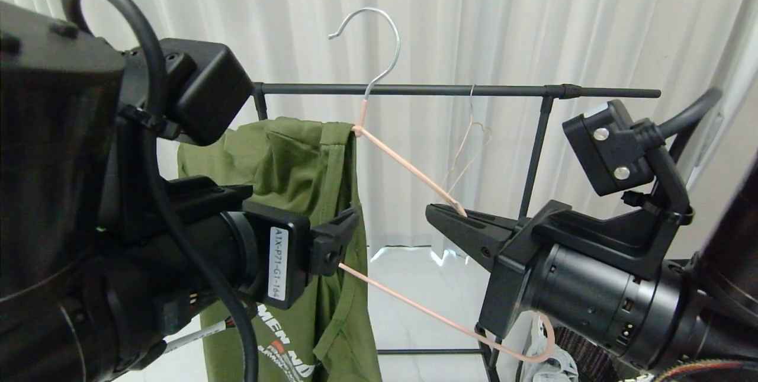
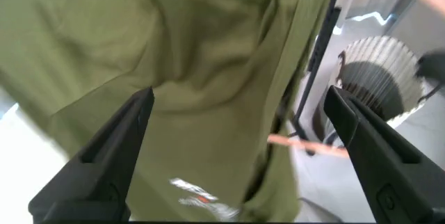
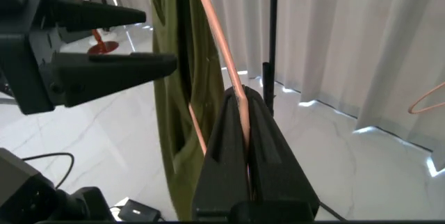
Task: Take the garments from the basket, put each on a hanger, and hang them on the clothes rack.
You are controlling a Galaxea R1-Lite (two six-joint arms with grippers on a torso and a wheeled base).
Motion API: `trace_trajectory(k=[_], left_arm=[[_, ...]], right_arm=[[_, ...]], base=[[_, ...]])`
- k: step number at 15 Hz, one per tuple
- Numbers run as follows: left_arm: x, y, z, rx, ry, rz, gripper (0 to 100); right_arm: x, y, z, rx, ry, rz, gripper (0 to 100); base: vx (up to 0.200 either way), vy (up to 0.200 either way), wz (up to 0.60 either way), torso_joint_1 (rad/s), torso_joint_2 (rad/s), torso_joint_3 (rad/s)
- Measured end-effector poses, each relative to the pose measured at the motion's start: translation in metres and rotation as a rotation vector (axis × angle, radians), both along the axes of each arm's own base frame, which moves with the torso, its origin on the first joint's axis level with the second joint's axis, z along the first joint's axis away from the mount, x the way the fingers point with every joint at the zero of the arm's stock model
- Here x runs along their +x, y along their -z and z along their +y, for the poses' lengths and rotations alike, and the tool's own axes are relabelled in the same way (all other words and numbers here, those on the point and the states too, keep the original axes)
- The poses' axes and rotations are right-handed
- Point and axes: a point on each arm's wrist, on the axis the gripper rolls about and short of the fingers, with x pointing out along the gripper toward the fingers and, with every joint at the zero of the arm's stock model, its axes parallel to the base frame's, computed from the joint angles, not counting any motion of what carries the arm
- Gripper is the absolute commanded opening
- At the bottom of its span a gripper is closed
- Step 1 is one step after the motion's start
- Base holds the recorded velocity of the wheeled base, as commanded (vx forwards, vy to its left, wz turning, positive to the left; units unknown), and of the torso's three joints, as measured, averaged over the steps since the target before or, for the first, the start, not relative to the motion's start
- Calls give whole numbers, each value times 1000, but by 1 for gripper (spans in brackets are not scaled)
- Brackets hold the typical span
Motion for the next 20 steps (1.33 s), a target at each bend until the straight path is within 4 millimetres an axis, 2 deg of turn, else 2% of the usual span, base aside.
trace_trajectory(k=[3, 6, 7, 9, 11, 16, 20], left_arm=[[-11, 11, 18, 27, 7, 10, 100], [-27, 18, 46, 93, 60, -20, 100], [-33, 17, 55, 94, 107, -25, 100], [-46, 12, 72, 62, 323, -43, 100], [-49, 11, 87, 86, 412, -99, 100], [-49, 28, 93, 149, 583, -119, 100], [-46, 39, 86, 162, 716, -74, 100]], right_arm=[[-1, 4, -6, -32, 6, -22, 0], [-4, 13, -17, -63, 6, -31, 0], [-6, 16, -20, -69, 3, -35, 0], [-11, 27, -30, -114, -22, -38, 0], [-18, 39, -44, -162, -55, -44, 0], [-44, 56, -69, -196, -142, -52, 0], [-63, 59, -78, -203, -229, -93, 0]], base=[[0, 0, 0, 0, 0, 0], [0, 0, 0, 0, 0, 0], [0, 0, 0, 0, 0, 0], [0, 0, 0, 0, 0, 0], [0, 0, 0, 0, 0, 0], [0, 0, 0, 0, 0, 0], [0, 0, 0, 0, 0, 0]])
